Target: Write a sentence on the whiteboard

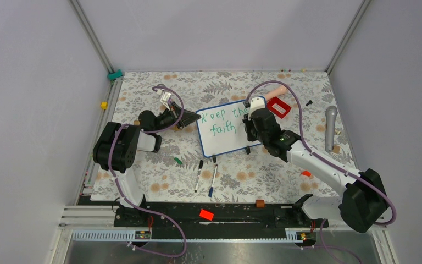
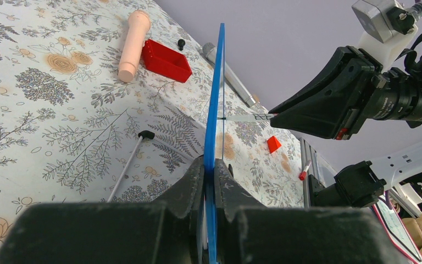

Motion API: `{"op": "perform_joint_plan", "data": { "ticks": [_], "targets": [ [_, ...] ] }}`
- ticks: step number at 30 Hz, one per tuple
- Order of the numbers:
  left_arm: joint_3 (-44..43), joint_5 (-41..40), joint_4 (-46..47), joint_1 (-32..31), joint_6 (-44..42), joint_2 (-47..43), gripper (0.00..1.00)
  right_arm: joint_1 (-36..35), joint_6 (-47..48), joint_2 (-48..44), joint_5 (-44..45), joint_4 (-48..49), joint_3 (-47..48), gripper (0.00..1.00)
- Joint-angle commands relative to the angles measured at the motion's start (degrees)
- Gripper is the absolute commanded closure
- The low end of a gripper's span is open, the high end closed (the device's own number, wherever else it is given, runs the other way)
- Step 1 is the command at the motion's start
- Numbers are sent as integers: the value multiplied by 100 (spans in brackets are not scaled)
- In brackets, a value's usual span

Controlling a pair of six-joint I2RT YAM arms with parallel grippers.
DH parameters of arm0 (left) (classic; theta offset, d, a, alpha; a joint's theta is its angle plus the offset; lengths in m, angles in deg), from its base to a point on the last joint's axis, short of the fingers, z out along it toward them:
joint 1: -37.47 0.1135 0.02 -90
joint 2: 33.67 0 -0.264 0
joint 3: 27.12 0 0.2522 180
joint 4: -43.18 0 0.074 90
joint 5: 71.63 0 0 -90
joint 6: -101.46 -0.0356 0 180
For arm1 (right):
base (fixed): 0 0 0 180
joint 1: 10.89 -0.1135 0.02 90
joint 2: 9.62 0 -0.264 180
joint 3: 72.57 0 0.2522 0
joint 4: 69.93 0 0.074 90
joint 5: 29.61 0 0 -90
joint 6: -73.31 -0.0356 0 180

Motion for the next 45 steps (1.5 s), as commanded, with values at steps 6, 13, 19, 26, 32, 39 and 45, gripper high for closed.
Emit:
{"op": "perform_joint_plan", "data": {
  "ticks": [6,13,19,26,32,39,45],
  "targets": [
    [-101,271,273,-37,-254,-18,100,21,-24,152,29,209,310,100],
    [-102,270,273,-43,-254,-27,100,20,-8,180,-300,47,365,100],
    [-102,279,273,-43,-254,-29,100,23,24,100,-411,-98,323,100],
    [-94,267,273,-43,-263,-37,100,23,40,-18,-371,-206,237,100],
    [-68,249,273,-43,-280,-58,100,25,13,-78,19,-275,209,100],
    [-65,243,268,-43,-286,-64,100,22,-2,-162,37,-320,70,100],
    [-57,240,273,-44,-289,-69,100,30,-25,-166,-222,-351,52,100]
  ]
}}
